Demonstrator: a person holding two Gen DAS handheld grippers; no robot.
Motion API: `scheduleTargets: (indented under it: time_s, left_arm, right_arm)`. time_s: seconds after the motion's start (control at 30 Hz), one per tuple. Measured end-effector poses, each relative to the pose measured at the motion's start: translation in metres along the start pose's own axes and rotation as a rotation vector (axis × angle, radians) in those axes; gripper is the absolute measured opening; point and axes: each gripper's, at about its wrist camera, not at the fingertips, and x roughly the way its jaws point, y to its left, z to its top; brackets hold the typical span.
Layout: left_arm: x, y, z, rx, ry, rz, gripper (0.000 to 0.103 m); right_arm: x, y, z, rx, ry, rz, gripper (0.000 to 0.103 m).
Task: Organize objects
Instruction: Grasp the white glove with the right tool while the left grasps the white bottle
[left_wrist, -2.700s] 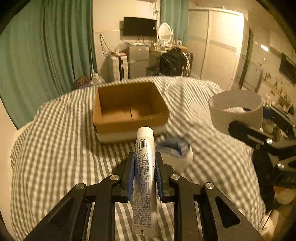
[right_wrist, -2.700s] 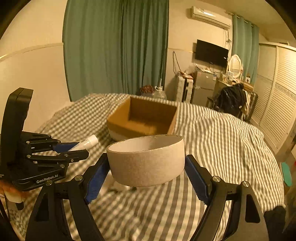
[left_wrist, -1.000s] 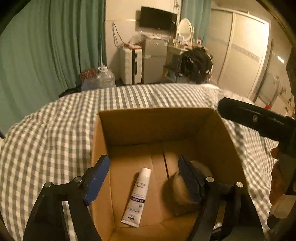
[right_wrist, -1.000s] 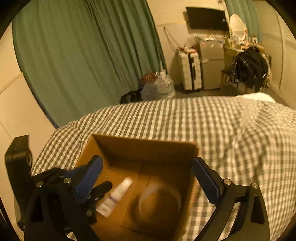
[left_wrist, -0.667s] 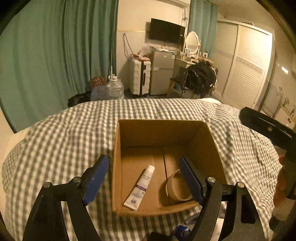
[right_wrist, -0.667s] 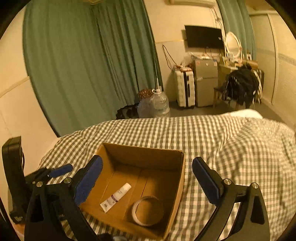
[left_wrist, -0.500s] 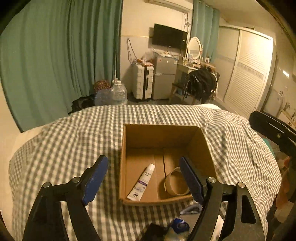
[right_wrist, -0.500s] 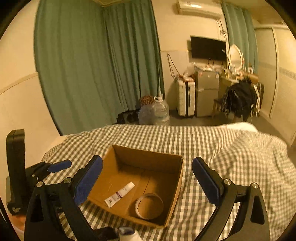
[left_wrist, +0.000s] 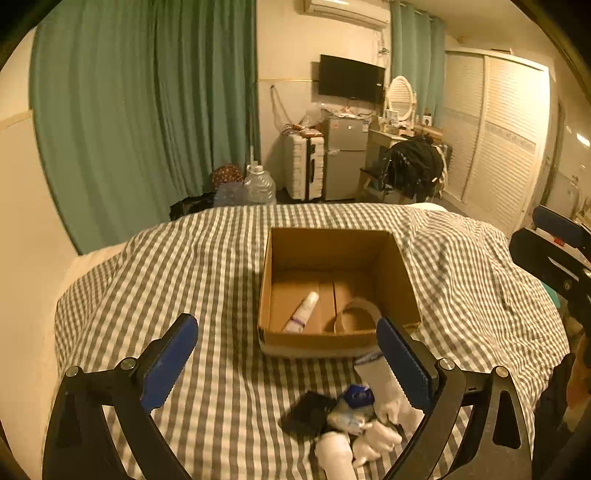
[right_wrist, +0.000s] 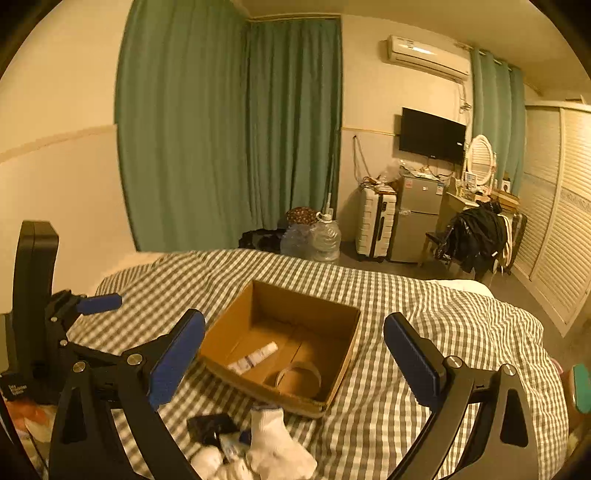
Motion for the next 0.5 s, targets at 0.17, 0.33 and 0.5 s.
scheduleTargets:
  time_s: [0.17, 0.33, 0.5]
  left_arm:
    - [-0.002, -0.003, -0.026, -0.062, -0.008, 0.052, 0.1]
    - [0.007, -0.004, -0.052, -0.096, 0.009, 0.063, 0.1]
    - [0.029, -0.006, -0.084, -0.113, 0.072, 0.078, 0.1]
  right_arm:
    - [-0.004, 0.002, -0.023, -0.036, 0.023, 0.025, 0.098]
    - [0.012, 0.004, -0.052, -0.082, 0.101, 0.061, 0.098]
    - [0.04, 0.009, -0.085, -0.13, 0.193, 0.085, 0.098]
